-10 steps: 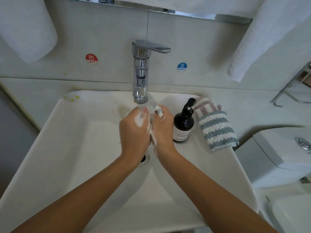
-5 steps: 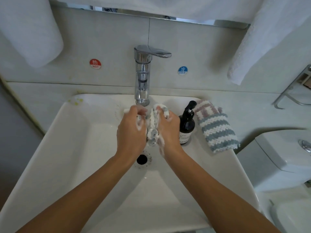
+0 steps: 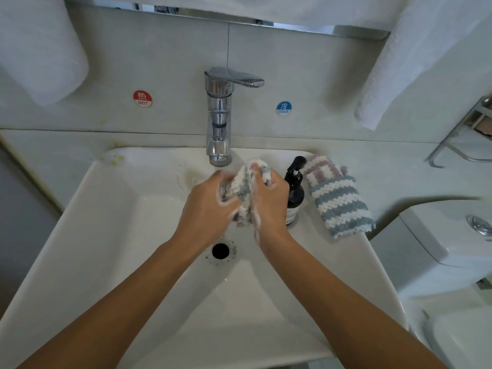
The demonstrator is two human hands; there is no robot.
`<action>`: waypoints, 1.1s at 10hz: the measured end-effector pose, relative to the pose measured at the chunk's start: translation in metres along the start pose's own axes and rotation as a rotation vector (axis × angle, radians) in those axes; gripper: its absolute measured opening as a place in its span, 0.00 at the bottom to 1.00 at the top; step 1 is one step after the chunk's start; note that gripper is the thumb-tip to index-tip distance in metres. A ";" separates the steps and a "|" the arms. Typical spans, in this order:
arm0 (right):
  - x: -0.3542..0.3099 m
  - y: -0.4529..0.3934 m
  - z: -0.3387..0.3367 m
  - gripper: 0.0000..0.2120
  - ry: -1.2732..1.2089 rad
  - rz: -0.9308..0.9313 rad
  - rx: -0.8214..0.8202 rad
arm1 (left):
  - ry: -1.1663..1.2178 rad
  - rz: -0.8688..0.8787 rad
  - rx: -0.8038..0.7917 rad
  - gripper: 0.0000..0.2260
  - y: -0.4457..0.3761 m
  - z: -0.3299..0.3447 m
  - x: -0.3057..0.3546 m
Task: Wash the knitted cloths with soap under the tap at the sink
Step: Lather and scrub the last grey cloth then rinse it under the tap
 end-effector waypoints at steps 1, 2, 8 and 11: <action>0.002 0.002 0.003 0.13 0.007 -0.008 0.008 | -0.052 0.004 0.055 0.13 -0.002 -0.003 -0.001; 0.000 0.004 0.004 0.15 0.007 -0.030 0.044 | -0.092 0.022 0.113 0.13 -0.003 -0.007 0.002; -0.009 0.011 0.018 0.25 -0.152 0.070 0.042 | 0.406 -0.123 0.340 0.20 0.021 0.028 0.015; 0.003 0.032 0.028 0.15 0.166 0.035 -0.291 | 0.294 -0.066 0.486 0.22 -0.008 -0.010 -0.011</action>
Point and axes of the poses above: each hand's wrist, its own y-axis away from the middle knuckle, its own z-axis out of the palm, x = y × z, the point moved 2 cm from there along -y, towards the middle knuckle, and after that the axes turned 5 degrees about -x, right-handed, at the moved point
